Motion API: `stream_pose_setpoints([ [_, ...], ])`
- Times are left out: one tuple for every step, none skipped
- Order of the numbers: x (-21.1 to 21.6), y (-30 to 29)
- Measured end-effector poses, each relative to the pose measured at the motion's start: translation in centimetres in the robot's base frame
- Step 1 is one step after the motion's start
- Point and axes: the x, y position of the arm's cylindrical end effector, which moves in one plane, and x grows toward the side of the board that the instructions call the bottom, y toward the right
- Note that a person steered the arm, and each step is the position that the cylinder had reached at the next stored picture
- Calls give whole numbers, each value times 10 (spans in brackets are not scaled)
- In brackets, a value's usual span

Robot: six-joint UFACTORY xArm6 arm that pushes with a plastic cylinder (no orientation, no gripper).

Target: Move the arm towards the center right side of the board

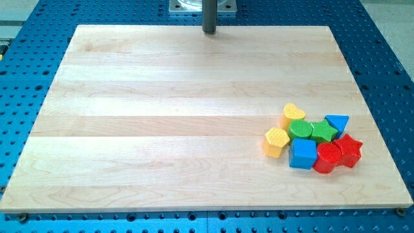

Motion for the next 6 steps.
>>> stream_pose_setpoints([
  [17,7],
  [18,8],
  [14,16],
  [14,63],
  [34,113],
  [92,148],
])
